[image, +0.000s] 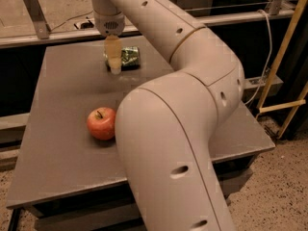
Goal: Place green can upright
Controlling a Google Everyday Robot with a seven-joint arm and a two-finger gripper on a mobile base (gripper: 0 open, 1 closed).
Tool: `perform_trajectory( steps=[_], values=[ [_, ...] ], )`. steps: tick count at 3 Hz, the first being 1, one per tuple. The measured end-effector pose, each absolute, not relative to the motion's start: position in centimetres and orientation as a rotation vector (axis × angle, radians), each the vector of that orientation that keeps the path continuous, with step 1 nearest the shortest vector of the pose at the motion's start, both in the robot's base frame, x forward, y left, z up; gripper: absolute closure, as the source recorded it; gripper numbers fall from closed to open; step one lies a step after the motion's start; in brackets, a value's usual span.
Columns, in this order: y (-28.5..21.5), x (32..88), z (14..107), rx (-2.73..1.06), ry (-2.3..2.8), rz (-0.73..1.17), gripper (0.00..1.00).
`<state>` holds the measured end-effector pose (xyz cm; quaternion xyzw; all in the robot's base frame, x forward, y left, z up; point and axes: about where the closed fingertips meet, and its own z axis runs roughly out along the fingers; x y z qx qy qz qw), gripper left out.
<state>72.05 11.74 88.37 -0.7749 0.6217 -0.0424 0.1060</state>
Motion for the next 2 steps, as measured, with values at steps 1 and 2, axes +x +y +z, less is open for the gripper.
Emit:
perform_trajectory(
  steps=[1,2],
  values=[
    [11.46,72.64,87.24,-2.214,1.899,-0.06,0.01],
    [12.24,72.89,86.56,-2.184,1.924,-0.011,0.12]
  ],
)
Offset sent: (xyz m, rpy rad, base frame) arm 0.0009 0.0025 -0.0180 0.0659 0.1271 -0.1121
